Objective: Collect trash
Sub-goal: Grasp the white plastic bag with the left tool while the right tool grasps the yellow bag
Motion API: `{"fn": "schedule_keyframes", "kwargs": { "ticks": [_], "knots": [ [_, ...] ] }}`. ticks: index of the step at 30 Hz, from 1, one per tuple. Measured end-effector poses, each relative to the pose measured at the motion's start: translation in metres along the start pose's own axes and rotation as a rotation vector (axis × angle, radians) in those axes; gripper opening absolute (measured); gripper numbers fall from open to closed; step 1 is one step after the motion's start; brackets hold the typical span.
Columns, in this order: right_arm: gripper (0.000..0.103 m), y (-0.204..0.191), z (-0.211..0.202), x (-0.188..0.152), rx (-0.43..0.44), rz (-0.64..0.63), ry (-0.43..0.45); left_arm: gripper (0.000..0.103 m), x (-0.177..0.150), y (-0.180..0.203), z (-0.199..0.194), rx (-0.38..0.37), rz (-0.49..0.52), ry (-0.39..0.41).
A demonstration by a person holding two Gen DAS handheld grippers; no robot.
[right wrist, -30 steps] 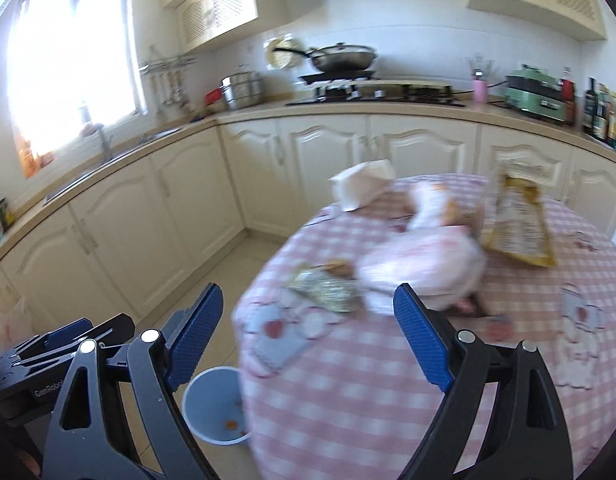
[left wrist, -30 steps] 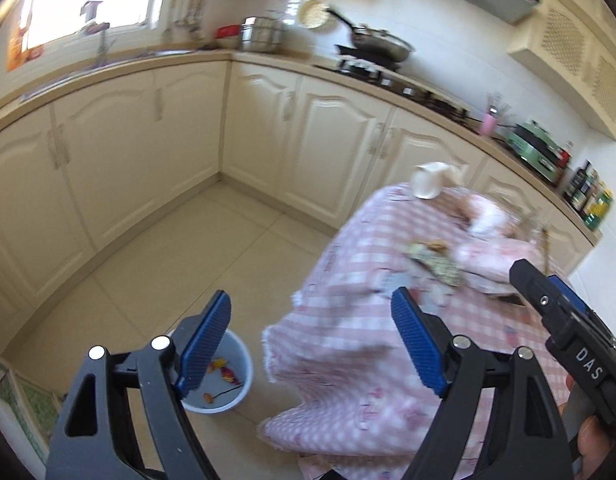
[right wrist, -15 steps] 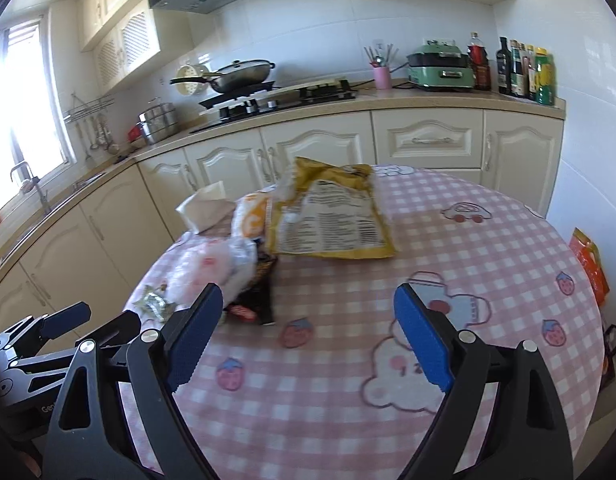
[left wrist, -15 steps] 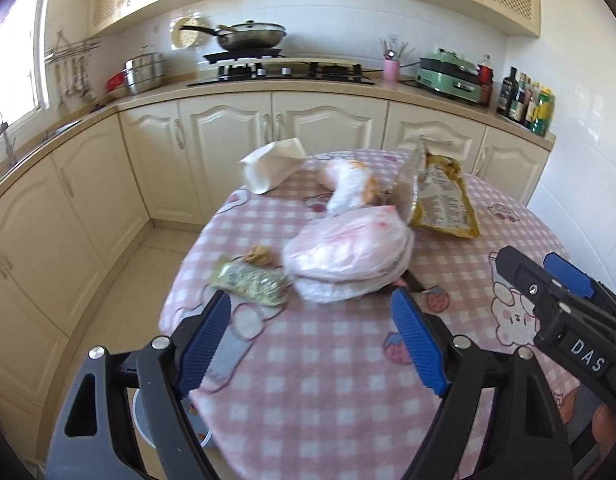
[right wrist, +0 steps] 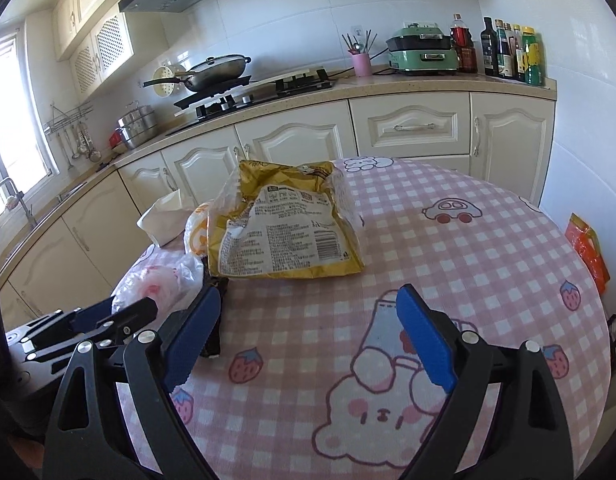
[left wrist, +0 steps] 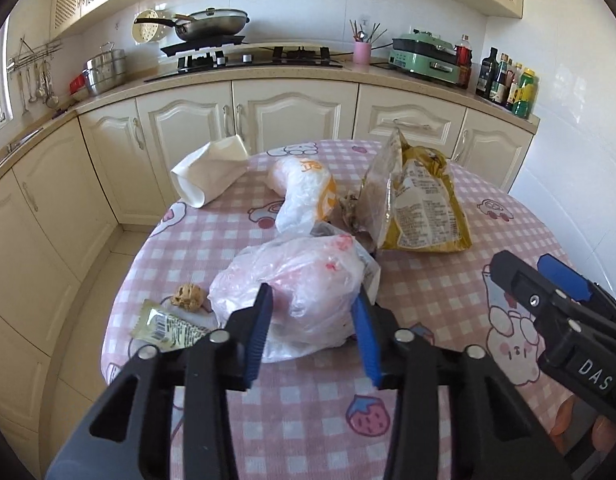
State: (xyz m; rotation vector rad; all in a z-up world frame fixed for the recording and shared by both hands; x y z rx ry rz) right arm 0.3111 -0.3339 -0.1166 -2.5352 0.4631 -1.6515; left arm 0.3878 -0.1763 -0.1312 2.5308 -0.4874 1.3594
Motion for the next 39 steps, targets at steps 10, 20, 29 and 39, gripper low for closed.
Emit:
{"fn": "schedule_keyframes", "kwargs": {
  "ticks": [10,20,29,39],
  "knots": [
    [0.086,-0.028,0.022,0.018,0.013,-0.041,0.007,0.009,0.017,-0.021,-0.032,-0.078,-0.125,0.117],
    [0.069,-0.067,0.073,0.027,-0.019,-0.14,-0.051,0.009,0.024,-0.058,-0.044,-0.036,-0.202,0.17],
    [0.001,-0.061,0.08,0.017,-0.052,-0.169,-0.106,0.009,0.018,-0.067,-0.041,-0.053,-0.215,0.154],
    [0.001,-0.065,0.013,0.033,-0.035,-0.187,0.014,0.009,0.021,-0.058,-0.075,-0.077,-0.203,0.194]
  ]
}}
Point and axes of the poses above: each gripper's, at about its wrist camera, not at the fingertips, and z roughly the way its jaws point, y to its right, x to its top, the point moved 2 cm from there along z, roughly the way its jaws point, and after that the axes turned 10 degrees about y, right-handed, at the moved point
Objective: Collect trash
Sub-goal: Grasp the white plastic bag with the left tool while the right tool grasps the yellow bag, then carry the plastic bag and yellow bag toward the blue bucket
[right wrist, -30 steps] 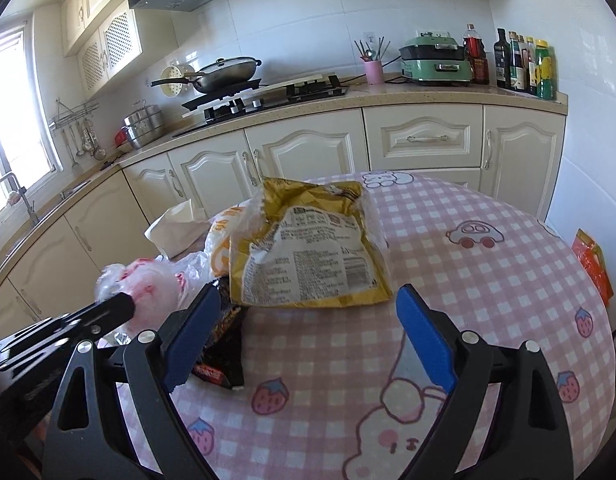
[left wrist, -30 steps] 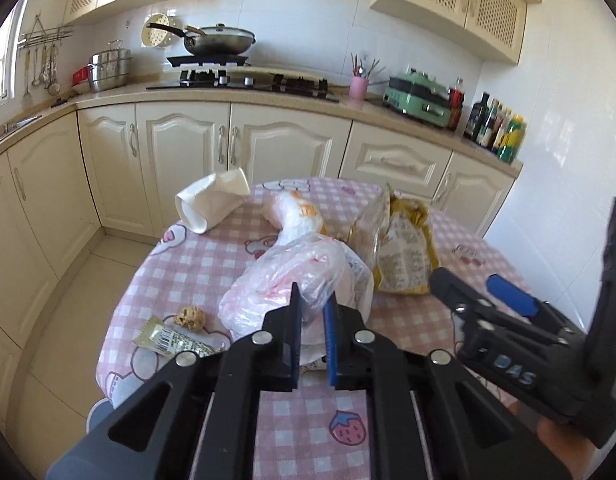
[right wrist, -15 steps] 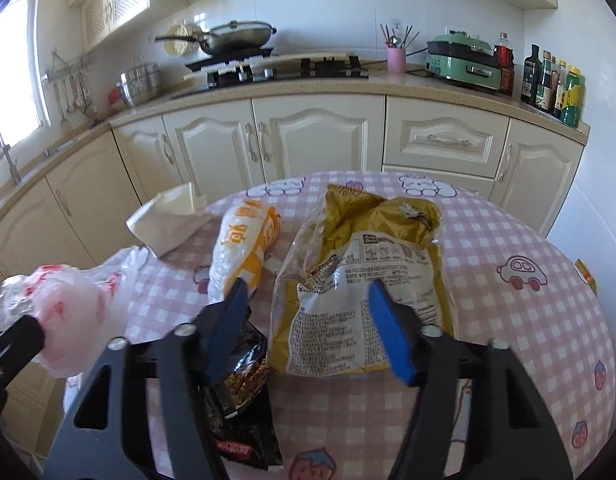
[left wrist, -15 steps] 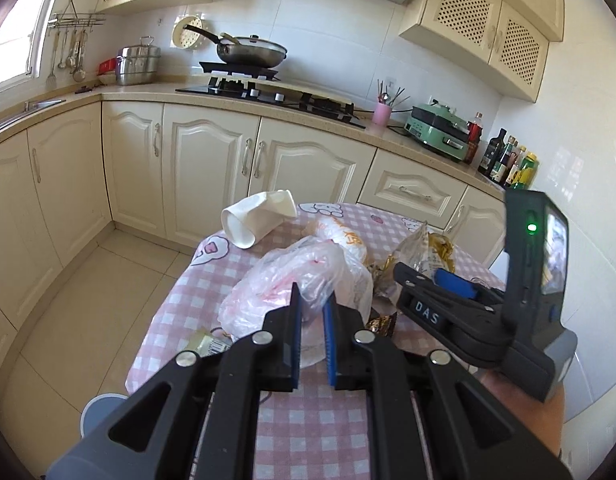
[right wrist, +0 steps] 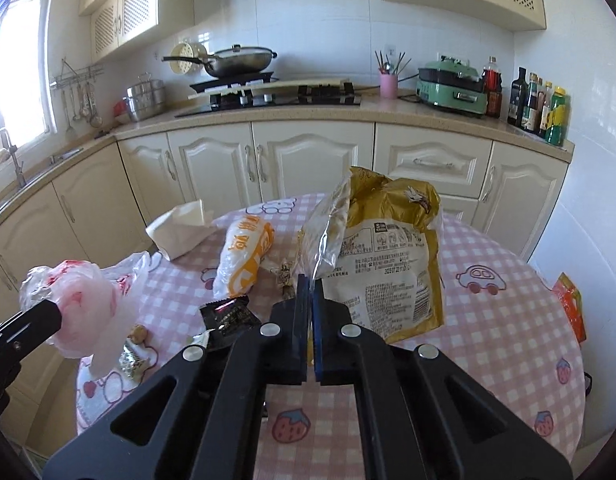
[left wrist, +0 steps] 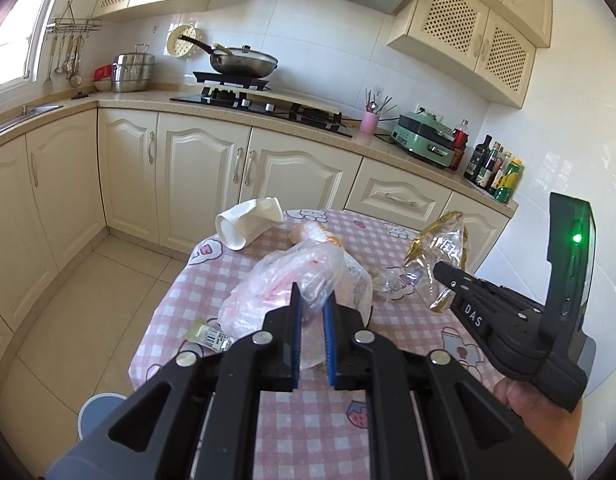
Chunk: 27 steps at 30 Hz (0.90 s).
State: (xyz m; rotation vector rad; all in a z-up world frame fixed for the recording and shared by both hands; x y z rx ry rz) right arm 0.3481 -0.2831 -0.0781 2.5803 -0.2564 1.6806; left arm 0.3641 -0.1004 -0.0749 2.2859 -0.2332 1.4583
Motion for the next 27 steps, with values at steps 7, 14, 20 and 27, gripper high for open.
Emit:
{"fn": "schedule_keyframes", "kwargs": {
  "ticks": [7,14,20,27],
  "knots": [
    [0.001,-0.012,-0.047,0.009,0.031,-0.001,0.066,0.009,0.003,0.015,-0.038,-0.002,0.026,0.039],
    [0.001,-0.033,-0.089,0.018,0.091,-0.015,0.124,0.009,0.005,0.015,-0.081,0.016,0.029,0.084],
    [0.001,-0.072,-0.112,0.02,0.18,-0.046,0.141,0.009,0.003,-0.005,-0.118,0.06,0.024,0.108],
    [0.001,-0.142,-0.124,0.011,0.307,-0.105,0.132,0.009,-0.002,-0.056,-0.162,0.168,-0.004,0.133]
  ]
}}
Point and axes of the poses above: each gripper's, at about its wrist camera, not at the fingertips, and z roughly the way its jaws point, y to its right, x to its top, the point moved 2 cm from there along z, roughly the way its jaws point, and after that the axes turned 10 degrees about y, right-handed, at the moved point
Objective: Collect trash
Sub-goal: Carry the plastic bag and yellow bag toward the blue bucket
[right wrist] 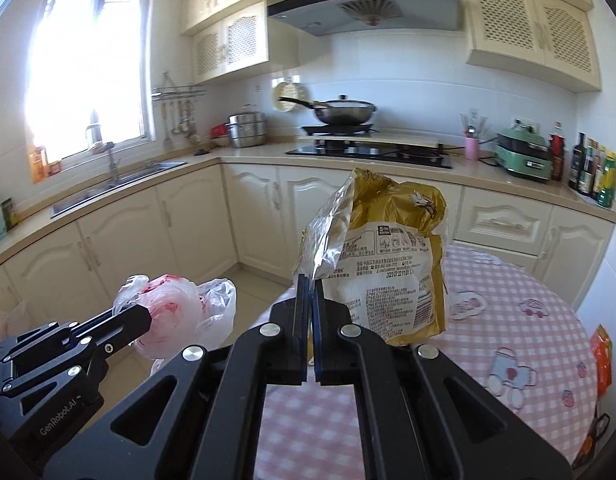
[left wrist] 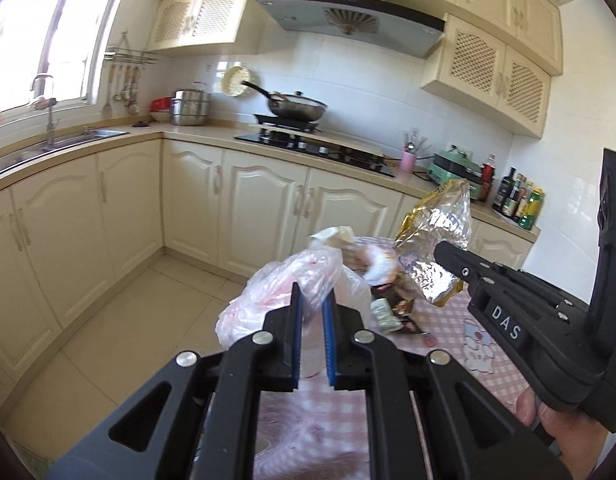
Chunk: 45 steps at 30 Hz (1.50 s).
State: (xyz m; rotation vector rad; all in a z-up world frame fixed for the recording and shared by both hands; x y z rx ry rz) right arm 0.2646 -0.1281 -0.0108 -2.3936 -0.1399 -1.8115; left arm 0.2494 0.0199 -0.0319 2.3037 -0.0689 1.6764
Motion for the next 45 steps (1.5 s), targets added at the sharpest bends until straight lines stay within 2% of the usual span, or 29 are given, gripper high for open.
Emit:
{"fn": "schedule_keyframes", "kwargs": {
  "ticks": [6,13,18,24,34,45],
  "knots": [
    [0.001,-0.067,0.022,-0.015,0.131,-0.055,-0.06,0.009,-0.009,-0.068,-0.022,0.117,-0.058,-0.011],
    [0.001,-0.133,0.051,-0.044,0.266,-0.087,-0.149,0.009,-0.034,-0.146,-0.034,0.246,-0.126,-0.066],
    [0.001,-0.175,0.076,-0.076,0.339,-0.114,-0.23,0.009,-0.058,-0.199,-0.035,0.327,-0.183,-0.118],
    [0.001,-0.21,0.109,-0.113,0.381,-0.138,-0.327,0.009,-0.088,-0.245,-0.021,0.382,-0.238,-0.19],
    [0.001,-0.22,0.157,-0.168,0.376,-0.153,-0.461,0.008,-0.138,-0.286,0.023,0.416,-0.296,-0.313],
    [0.001,-0.205,0.192,-0.194,0.334,-0.151,-0.528,0.008,-0.179,-0.312,0.077,0.41,-0.323,-0.43]
  ]
}}
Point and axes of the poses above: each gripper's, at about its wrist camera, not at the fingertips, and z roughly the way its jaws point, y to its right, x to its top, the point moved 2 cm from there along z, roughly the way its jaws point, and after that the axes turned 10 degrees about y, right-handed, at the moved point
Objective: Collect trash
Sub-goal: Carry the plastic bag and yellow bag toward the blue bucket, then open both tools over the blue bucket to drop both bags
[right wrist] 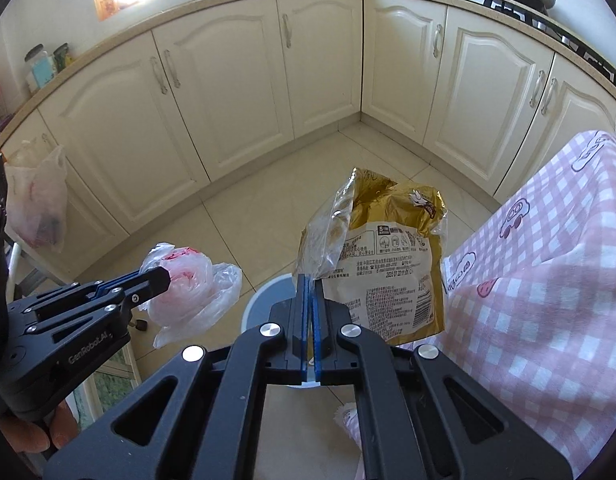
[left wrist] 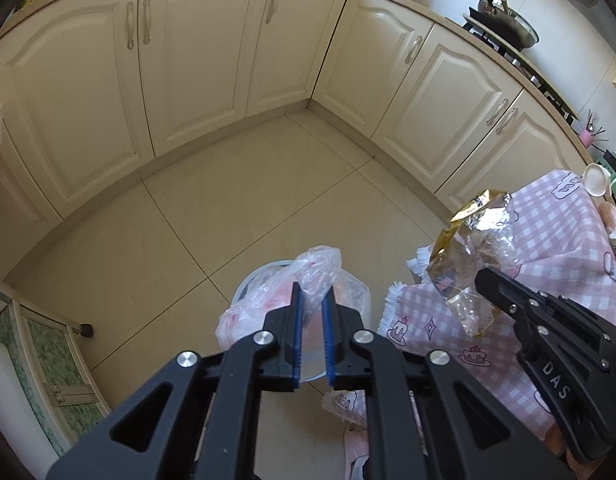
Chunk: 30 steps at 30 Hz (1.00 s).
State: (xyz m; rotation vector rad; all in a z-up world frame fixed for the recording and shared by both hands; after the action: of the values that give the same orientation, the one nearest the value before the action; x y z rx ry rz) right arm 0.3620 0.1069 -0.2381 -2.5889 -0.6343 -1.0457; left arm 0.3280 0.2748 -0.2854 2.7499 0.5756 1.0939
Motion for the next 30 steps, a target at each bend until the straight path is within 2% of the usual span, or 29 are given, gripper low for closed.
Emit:
{"fn": "schedule_keyframes", "kwargs": {
  "ticks": [7,9,11,12,18,21,30],
  "knots": [
    [0.001,0.01,0.013,-0.003,-0.007,0.022,-0.016,0.01,0.009,0.01,0.027,-0.023,0.011,-0.032],
    [0.001,0.011,0.015,-0.002,-0.007,0.024,-0.02,0.022,0.013,0.013,0.031,-0.023,0.012,-0.038],
    [0.001,0.012,0.017,-0.002,-0.007,0.028,-0.023,0.046,0.016,0.018,0.032,-0.012,0.02,-0.043],
    [0.001,0.012,0.018,-0.002,-0.006,0.029,-0.024,0.05,0.016,0.019,0.032,0.0,0.02,-0.04],
    [0.001,0.011,0.023,-0.002,0.005,0.035,-0.028,0.062,0.013,0.018,0.025,0.055,0.026,-0.024],
    [0.001,0.008,0.026,-0.002,0.018,0.034,-0.028,0.071,0.011,0.014,0.019,0.081,0.038,-0.007],
    [0.001,-0.006,0.039,0.003,0.076,0.025,-0.04,0.074,0.018,-0.004,-0.004,0.134,0.035,0.054]
  ]
}}
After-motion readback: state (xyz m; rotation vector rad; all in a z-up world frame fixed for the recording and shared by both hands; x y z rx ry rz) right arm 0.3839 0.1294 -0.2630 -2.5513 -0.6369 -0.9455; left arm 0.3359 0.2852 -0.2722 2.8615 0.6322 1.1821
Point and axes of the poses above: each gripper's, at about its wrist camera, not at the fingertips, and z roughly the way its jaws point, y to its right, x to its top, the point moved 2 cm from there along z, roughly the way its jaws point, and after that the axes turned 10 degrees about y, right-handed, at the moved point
